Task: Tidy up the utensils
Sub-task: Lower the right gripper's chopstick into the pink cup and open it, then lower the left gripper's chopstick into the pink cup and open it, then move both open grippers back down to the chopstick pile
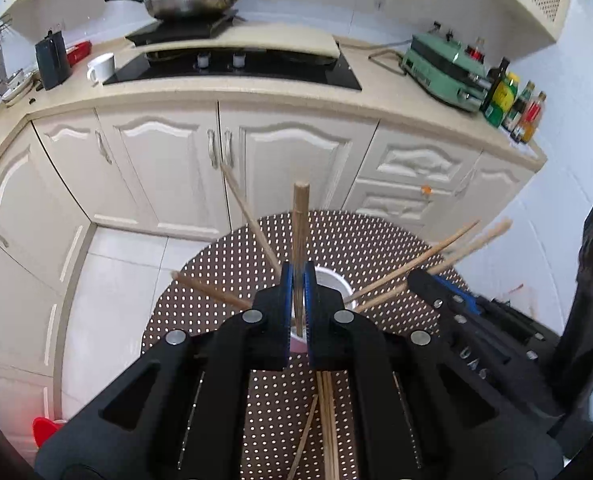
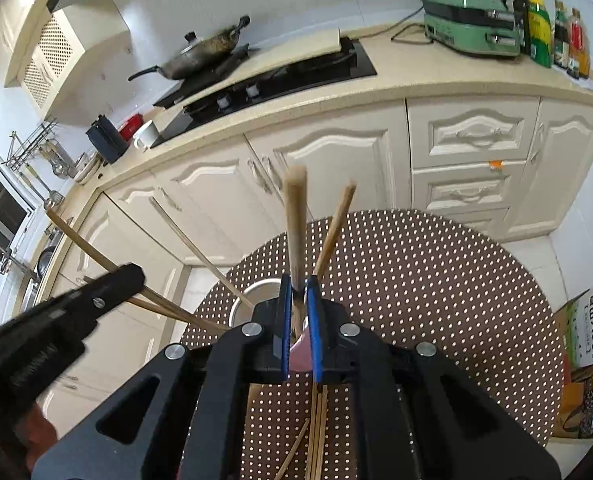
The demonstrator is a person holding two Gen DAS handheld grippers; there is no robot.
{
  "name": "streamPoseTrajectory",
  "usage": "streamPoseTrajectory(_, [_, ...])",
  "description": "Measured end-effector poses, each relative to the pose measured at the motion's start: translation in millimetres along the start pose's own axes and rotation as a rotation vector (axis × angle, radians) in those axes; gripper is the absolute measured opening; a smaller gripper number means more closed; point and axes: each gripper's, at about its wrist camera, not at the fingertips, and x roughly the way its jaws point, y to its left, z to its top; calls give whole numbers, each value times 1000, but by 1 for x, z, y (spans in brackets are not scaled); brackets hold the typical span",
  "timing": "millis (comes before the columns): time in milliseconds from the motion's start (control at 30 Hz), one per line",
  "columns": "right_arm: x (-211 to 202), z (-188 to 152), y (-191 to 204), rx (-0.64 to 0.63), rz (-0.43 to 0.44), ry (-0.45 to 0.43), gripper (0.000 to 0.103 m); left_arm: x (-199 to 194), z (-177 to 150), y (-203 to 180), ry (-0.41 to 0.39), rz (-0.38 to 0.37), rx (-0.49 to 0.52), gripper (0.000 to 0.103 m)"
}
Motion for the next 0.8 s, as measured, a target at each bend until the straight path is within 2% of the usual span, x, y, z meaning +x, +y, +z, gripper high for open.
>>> streamPoseTrajectory(67, [2,-2,-2,10,3,16,10,4,-4,0,2,6,17,6])
streamPoseTrajectory(100, [3,-2,-3,13,2,20,15,5,-6,-1,4,11,32,7])
streamPoseTrajectory(200, [0,-4,-9,34,-11,26,44,7,-9,-1,21,8,54,7])
streamPoseTrajectory(233, [-1,-4,-10,38,-13,23,49,8,-9,-1,31,11,56,7])
streamPoseTrajectory(300, [-6,-4,-13,39,-24,15,52,7,-11,0,39,2,57,7])
streamPoseTrajectory(367, [-9,-4,-15,37,-39,14,56,6,-11,-1,41,1,61,18])
streamPoseTrajectory(400, [-11,-4,-16,36,-43,14,58,3,-12,-1,33,0,62,41])
streamPoseTrajectory(433, [-13,-5,-17,36,-46,13,59,0,-13,-1,14,0,60,60])
streamPoseTrajectory(500, [-17,-5,-19,35,-56,11,62,-8,-14,-3,-25,5,64,60])
streamPoseTrajectory(800, [-32,-6,-25,33,-79,-6,69,-17,-20,-3,-30,32,71,60])
